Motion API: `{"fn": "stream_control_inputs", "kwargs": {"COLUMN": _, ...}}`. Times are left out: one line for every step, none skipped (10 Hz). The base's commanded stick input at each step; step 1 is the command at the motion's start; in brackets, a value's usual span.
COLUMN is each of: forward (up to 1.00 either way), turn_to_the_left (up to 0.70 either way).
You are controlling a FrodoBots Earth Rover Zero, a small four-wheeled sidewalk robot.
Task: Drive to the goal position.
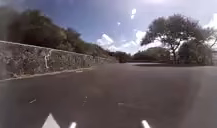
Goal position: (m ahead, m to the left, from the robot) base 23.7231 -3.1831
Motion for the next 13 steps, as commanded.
{"fn": "stream_control_inputs", "kwargs": {"forward": 0.5, "turn_to_the_left": 0.0}}
{"fn": "stream_control_inputs", "kwargs": {"forward": 0.5, "turn_to_the_left": 0.0}}
{"fn": "stream_control_inputs", "kwargs": {"forward": 0.5, "turn_to_the_left": 0.0}}
{"fn": "stream_control_inputs", "kwargs": {"forward": 0.5, "turn_to_the_left": 0.0}}
{"fn": "stream_control_inputs", "kwargs": {"forward": 0.5, "turn_to_the_left": 0.0}}
{"fn": "stream_control_inputs", "kwargs": {"forward": 0.5, "turn_to_the_left": 0.0}}
{"fn": "stream_control_inputs", "kwargs": {"forward": 0.5, "turn_to_the_left": 0.0}}
{"fn": "stream_control_inputs", "kwargs": {"forward": 0.5, "turn_to_the_left": 0.0}}
{"fn": "stream_control_inputs", "kwargs": {"forward": 0.5, "turn_to_the_left": 0.0}}
{"fn": "stream_control_inputs", "kwargs": {"forward": 0.5, "turn_to_the_left": 0.0}}
{"fn": "stream_control_inputs", "kwargs": {"forward": 0.5, "turn_to_the_left": 0.0}}
{"fn": "stream_control_inputs", "kwargs": {"forward": 0.5, "turn_to_the_left": 0.0}}
{"fn": "stream_control_inputs", "kwargs": {"forward": 0.5, "turn_to_the_left": 0.0}}
